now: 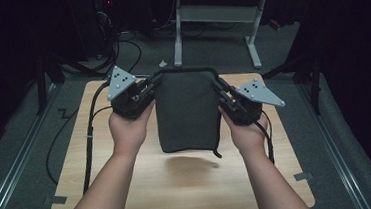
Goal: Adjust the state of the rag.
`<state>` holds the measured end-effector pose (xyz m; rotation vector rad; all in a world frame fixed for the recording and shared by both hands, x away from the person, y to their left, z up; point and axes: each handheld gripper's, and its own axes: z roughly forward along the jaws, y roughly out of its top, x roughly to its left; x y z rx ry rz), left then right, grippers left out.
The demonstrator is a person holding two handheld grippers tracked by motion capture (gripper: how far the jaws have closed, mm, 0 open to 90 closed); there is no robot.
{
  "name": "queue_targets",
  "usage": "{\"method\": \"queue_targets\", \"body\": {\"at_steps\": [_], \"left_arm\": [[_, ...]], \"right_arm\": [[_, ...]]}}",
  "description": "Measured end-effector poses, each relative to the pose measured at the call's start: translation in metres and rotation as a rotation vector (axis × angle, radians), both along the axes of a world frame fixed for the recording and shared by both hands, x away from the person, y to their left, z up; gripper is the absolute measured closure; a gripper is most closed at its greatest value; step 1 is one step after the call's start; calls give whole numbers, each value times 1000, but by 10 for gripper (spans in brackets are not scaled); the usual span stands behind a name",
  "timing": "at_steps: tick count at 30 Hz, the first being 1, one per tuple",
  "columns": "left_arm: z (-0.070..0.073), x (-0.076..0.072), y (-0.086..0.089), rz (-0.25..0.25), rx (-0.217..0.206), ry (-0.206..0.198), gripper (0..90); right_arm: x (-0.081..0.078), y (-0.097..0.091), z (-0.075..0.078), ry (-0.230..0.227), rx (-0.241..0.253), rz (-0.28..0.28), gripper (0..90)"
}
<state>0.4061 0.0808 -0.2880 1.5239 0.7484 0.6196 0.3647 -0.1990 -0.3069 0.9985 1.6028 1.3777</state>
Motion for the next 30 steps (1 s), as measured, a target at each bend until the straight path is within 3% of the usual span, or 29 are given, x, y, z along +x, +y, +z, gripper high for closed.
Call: {"method": "queue_targets", "body": {"at_steps": [4, 7, 10, 13, 17, 21, 23, 24, 30], "left_arm": [[3, 15, 1, 7, 9, 12, 840], [5, 26, -2, 18, 38, -12, 840], [6, 37, -9, 60, 76, -29, 840], [3, 51, -16, 83, 92, -15, 840], [2, 66, -21, 93, 105, -21, 840], [0, 78, -27, 85, 145, -28, 839], [-4, 86, -27, 71, 144, -23, 838], [-7, 90, -27, 76, 163, -30, 837], [-35, 115, -27, 67, 236, 67, 834]], "right_arm": [[11, 0, 4, 6, 0, 7, 816], [20, 1, 7, 1, -8, 1, 816], [32, 0, 9, 2, -4, 0, 816], [47, -3, 7, 26, 18, -11, 816], [64, -7, 2, 35, 15, -20, 816], [80, -12, -3, 52, 10, -29, 815], [89, -15, -6, 58, 0, -28, 815], [92, -16, -7, 66, -6, -26, 814], [114, -14, -20, 118, -73, -30, 812]]}}
